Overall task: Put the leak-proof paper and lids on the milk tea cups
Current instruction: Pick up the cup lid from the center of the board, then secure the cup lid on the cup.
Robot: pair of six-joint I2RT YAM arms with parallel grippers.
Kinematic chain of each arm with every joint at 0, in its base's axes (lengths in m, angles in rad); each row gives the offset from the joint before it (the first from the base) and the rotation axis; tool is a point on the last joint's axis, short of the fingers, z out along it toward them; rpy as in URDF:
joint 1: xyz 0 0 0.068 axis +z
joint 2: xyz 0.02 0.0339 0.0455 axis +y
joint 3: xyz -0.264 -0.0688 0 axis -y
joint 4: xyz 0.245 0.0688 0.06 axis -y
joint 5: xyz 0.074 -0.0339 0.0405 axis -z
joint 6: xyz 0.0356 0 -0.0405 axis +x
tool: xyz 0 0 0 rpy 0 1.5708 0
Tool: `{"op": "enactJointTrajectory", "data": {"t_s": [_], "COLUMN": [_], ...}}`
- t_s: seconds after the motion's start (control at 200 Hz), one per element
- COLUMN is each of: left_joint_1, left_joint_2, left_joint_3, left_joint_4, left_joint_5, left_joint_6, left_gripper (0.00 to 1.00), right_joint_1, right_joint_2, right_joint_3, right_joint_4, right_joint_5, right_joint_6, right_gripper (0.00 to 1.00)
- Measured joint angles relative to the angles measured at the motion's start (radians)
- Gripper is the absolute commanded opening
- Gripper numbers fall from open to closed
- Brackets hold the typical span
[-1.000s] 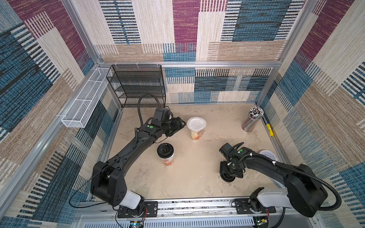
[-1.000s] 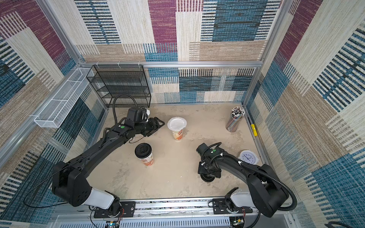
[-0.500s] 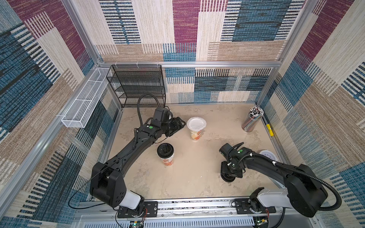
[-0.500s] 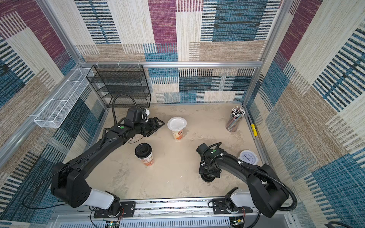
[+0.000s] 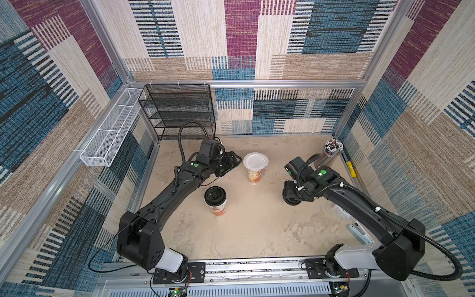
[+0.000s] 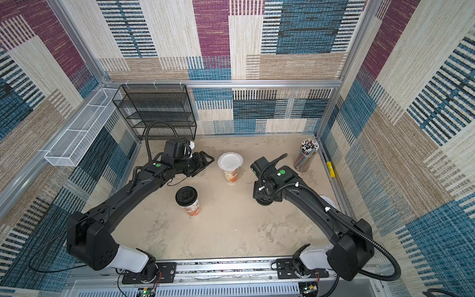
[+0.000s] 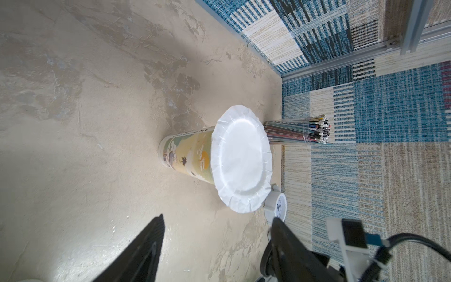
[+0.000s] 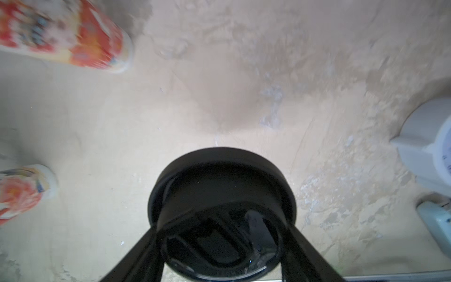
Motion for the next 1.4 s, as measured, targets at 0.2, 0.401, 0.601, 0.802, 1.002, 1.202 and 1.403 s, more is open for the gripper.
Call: {"op": "enactJointTrajectory", "data": {"t_s": [0.2, 0.401, 0.601, 0.802, 1.002, 1.202, 1.403], "left_joint_1": [0.0, 0.002, 0.002, 0.003, 0.003, 0.003, 0.003], "left_joint_2": [0.018, 0.038, 0.065, 0.084, 0.099, 0.108, 0.111], "left_joint_3": [0.005, 0.018, 0.043, 0.057, 0.06, 0.063, 0.063], "left_joint_4": [0.003, 0.011, 0.019, 0.023, 0.024, 0.026, 0.026], "left_joint_5": [0.005, 0.026, 0.03, 0.033, 0.039, 0.051, 0.052], "left_joint_6": [0.005, 0.011, 0.014, 0.014, 0.014, 0.014, 0.014], "left_gripper": [0.72, 0.72, 0.72, 0.72, 0.72, 0.72, 0.71], "right_joint_1": [-0.001, 0.0, 0.0, 0.005, 0.009, 0.013, 0.015], "right_joint_2": [0.209, 0.398, 0.56, 0.666, 0.706, 0.716, 0.732], "right_joint_3": [0.403, 0.738, 0.954, 1.036, 1.037, 1.015, 1.009], "right_joint_4": [-0.08, -0.14, -0.157, -0.163, -0.167, -0.168, -0.169], "right_joint_5": [0.022, 0.002, -0.051, -0.095, -0.11, -0.127, -0.127], "right_joint_6": [-0.139, -0.25, -0.312, -0.337, -0.348, -0.349, -0.349], "right_gripper": [0.7, 0.69, 0.69, 0.69, 0.69, 0.7, 0.7]}}
